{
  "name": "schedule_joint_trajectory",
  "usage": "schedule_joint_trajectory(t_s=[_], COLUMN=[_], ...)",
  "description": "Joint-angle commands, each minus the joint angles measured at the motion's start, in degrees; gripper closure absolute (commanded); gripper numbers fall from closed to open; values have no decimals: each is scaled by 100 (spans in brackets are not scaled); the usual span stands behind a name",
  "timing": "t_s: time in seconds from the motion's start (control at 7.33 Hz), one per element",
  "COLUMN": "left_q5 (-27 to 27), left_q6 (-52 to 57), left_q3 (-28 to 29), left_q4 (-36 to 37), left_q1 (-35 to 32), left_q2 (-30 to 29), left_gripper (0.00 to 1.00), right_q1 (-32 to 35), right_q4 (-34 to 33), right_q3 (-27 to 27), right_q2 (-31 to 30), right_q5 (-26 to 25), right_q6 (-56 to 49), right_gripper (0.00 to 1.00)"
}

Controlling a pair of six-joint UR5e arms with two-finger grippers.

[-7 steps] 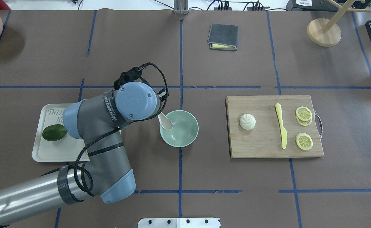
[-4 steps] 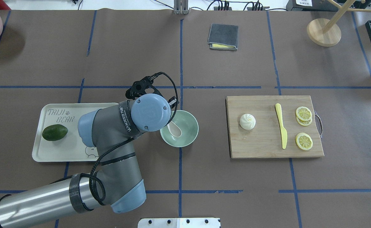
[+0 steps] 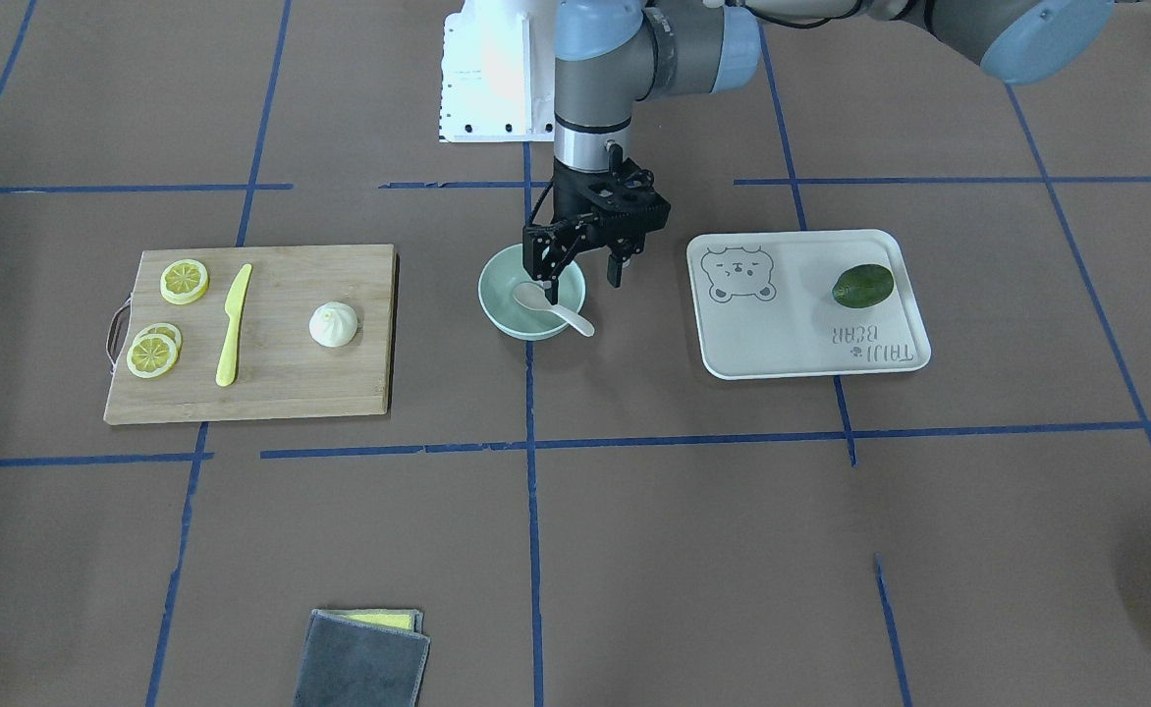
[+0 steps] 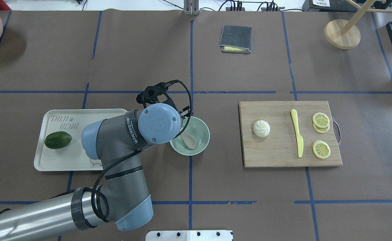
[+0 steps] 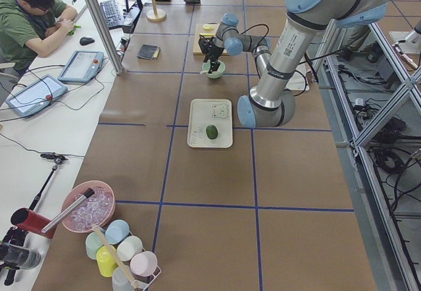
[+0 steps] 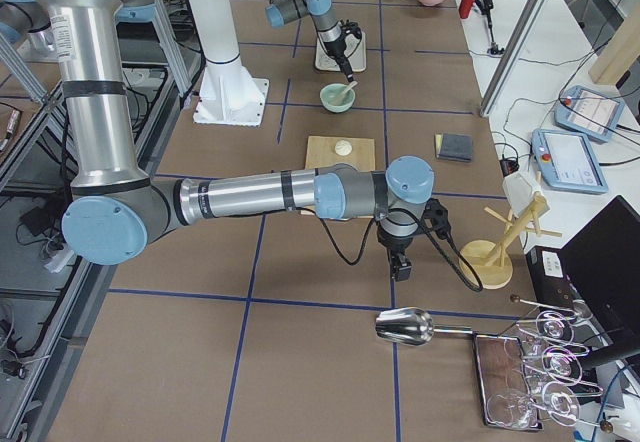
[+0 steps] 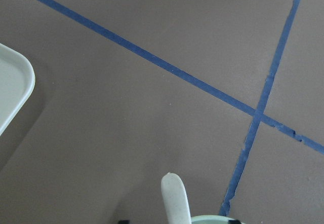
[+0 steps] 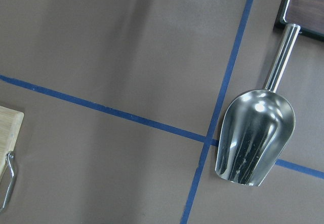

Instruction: Put spoon and bun in bowl

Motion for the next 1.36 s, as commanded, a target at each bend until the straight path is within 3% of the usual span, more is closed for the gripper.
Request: schedule_joint_trajectory(t_s=[0.0,0.41,0.68,0.95,1.23], left_q5=[-794,-3015,-4179,-4316,-4333], left_q6=[2399,6105,8305,9558,9946], left_q3=[-793,-812,-191,233,846], left_q4=[-2,-3,24,32,452], left_q1=[-716,-3191,-5012,-6315,-6863], left_q2=[522,1303,1997,2726,2923], left_gripper=[0,0,0,0,0], right_q1=[3,-163,-374,-890,-1461], right_q4=[396,1834,1831,1761,1751], right_q3=[24,68,68,443,594], right_q2=[50,-2,268,594,937], right_q5=[9,35,26,27,0], right_q6=[38,496,644,1922,2733], right_gripper=[0,0,0,0,0])
